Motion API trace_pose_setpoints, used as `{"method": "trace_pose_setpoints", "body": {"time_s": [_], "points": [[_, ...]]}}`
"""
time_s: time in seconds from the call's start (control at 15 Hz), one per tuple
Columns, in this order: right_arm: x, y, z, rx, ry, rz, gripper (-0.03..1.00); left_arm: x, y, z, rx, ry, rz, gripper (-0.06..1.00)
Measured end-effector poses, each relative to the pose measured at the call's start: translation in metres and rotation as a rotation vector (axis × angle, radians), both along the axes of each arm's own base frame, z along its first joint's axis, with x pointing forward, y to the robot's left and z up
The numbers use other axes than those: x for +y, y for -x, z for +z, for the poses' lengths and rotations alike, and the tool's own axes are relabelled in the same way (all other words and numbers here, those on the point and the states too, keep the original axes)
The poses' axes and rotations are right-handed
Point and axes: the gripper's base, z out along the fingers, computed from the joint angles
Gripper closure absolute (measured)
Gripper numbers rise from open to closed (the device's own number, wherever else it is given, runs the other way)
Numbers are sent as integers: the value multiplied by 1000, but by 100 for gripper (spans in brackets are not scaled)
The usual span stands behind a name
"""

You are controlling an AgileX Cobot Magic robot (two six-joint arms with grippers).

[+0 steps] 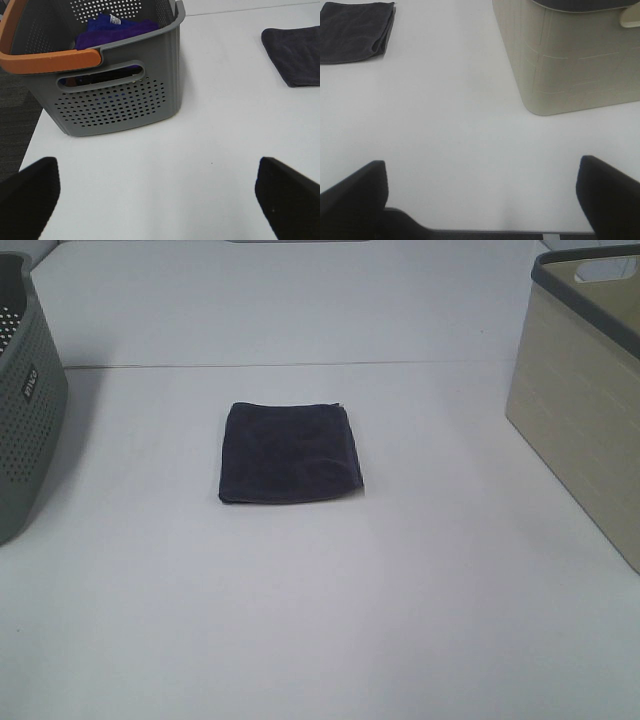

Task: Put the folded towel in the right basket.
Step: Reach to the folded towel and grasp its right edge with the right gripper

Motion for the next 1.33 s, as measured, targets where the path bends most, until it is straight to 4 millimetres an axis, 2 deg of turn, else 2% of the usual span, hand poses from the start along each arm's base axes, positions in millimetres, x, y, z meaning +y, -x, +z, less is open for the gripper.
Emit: {"method": "trace_pose_setpoints", "body": {"time_s": [1.33], "points": [[0, 0, 0, 0, 0, 0, -1, 0, 0, 0, 0, 0, 0, -5]]}}
